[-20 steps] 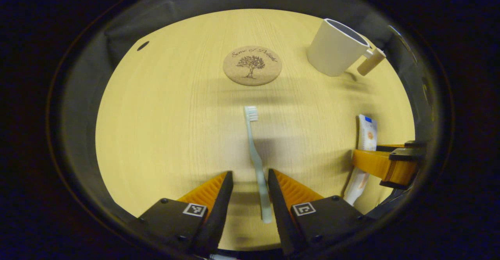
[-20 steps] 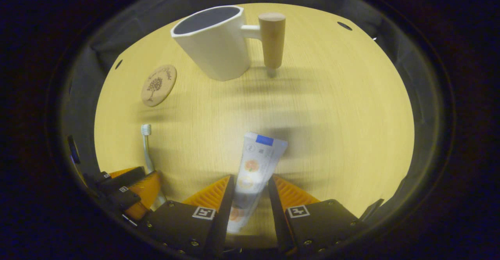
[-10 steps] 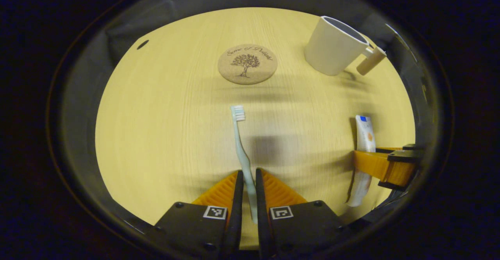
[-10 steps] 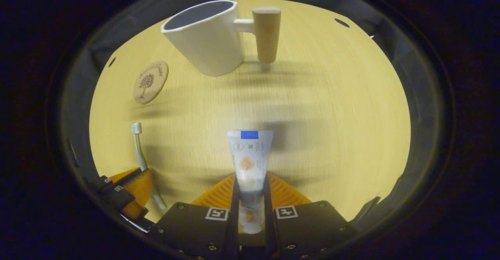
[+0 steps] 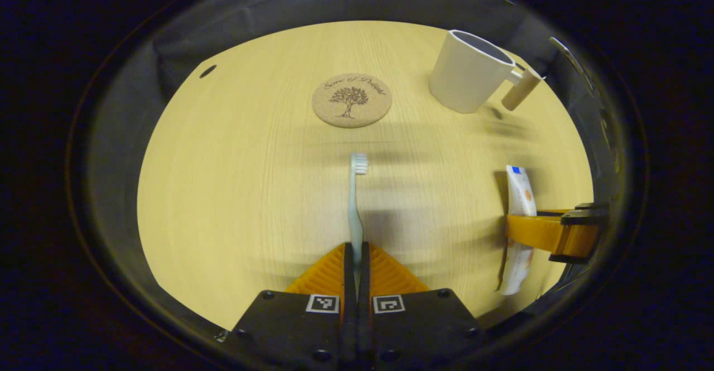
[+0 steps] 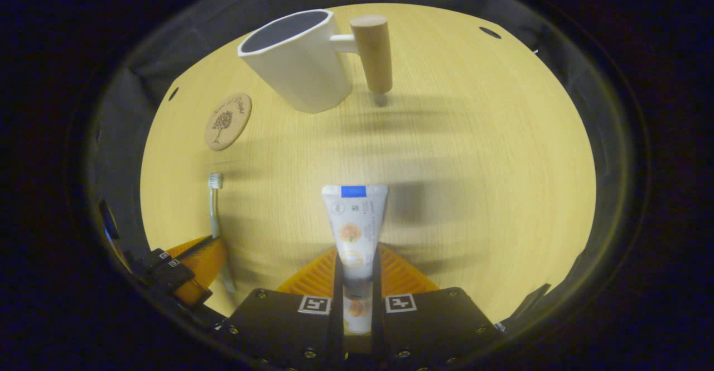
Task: Put the toothbrush and toothpaste on the desktop into the cup, then pick up the cup and place it on the coaster on the desktop.
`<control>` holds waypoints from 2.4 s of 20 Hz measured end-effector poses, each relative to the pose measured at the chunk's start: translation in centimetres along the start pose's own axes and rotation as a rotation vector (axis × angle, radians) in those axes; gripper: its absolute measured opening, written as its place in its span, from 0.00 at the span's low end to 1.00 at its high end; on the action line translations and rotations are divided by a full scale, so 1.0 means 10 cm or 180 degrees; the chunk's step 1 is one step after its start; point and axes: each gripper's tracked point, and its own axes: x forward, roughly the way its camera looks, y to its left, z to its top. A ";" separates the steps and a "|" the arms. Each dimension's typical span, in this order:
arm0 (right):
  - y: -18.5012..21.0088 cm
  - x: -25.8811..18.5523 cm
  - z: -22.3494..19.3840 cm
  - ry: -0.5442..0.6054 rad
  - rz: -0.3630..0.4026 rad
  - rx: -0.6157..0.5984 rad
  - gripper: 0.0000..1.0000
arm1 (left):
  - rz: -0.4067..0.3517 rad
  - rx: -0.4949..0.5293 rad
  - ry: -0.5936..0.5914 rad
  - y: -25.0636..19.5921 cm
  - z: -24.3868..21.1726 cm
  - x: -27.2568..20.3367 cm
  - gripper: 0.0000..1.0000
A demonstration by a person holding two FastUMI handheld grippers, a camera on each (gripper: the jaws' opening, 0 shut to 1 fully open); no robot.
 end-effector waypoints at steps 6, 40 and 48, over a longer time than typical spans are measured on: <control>0.02 -0.48 0.33 -0.0500 0.0186 0.0009 0.21 | 0.0083 0.0064 -0.0389 0.18 0.19 -0.18 0.08; 0.77 -1.07 2.91 -0.2659 0.0683 -0.0450 0.21 | 0.0595 -0.0285 -0.2540 0.99 1.11 -2.45 0.07; 0.72 -0.99 2.78 -0.2530 0.0680 -0.0344 0.35 | 0.0584 -0.0304 -0.2584 0.97 1.07 -2.50 0.07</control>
